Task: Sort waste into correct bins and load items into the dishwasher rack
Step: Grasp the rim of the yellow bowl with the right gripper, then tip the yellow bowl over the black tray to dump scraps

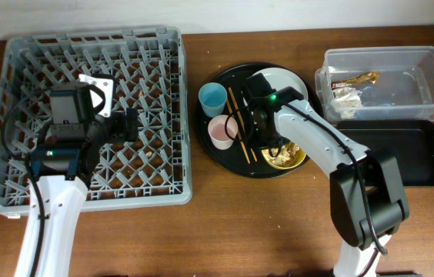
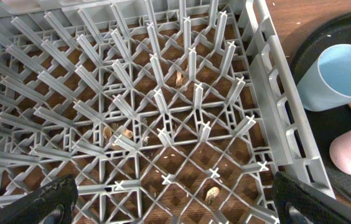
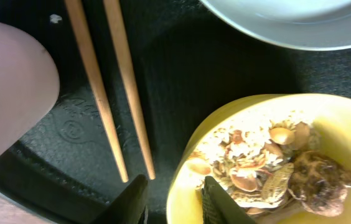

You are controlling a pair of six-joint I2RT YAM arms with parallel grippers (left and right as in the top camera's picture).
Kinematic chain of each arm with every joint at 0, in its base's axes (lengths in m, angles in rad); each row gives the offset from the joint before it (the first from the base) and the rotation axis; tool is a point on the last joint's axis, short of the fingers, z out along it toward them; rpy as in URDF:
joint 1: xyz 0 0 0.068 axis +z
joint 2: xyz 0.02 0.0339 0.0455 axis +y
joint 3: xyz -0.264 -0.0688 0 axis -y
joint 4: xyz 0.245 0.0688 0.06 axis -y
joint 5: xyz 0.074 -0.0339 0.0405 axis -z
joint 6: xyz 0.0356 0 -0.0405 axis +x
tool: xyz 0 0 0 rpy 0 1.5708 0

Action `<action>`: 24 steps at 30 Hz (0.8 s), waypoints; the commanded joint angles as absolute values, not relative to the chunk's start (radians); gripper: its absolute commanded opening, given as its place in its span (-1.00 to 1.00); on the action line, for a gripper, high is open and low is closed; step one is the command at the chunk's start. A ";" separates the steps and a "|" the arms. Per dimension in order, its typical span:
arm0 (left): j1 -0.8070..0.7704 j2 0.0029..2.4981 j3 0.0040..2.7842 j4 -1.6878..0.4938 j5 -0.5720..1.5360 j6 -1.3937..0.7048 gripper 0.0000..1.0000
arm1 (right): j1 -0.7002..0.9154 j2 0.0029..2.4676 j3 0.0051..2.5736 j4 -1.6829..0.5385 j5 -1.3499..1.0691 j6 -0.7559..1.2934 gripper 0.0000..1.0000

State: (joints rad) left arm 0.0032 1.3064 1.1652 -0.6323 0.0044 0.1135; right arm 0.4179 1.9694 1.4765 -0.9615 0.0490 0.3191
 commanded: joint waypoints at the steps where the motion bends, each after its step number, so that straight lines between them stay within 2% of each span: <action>1: 0.003 1.307 1.183 -0.631 0.015 0.130 0.99 | 0.419 1.988 1.438 -0.942 0.091 0.335 -0.41; 5: 0.003 1.307 1.183 -0.631 0.015 0.130 0.98 | 0.419 1.988 1.402 -0.922 0.091 0.335 -0.61; 6: 0.003 1.307 1.183 -0.631 0.015 0.130 0.98 | 0.419 1.988 1.401 -0.921 0.091 0.335 -0.79; 9: 0.003 1.307 1.183 -0.631 0.015 0.130 0.99 | 0.419 1.988 1.401 -0.916 0.091 0.334 -0.89; 14: 0.003 1.307 1.183 -0.631 0.015 0.130 0.99 | 0.419 1.987 1.409 -0.935 0.088 0.334 -0.92; 21: 0.003 1.307 1.183 -0.631 0.015 0.130 0.98 | 0.406 1.891 1.629 -1.131 0.079 0.330 -0.92; 24: 0.003 1.307 1.183 -0.631 0.015 0.130 0.99 | 0.354 1.804 1.672 -1.188 0.005 0.287 -0.92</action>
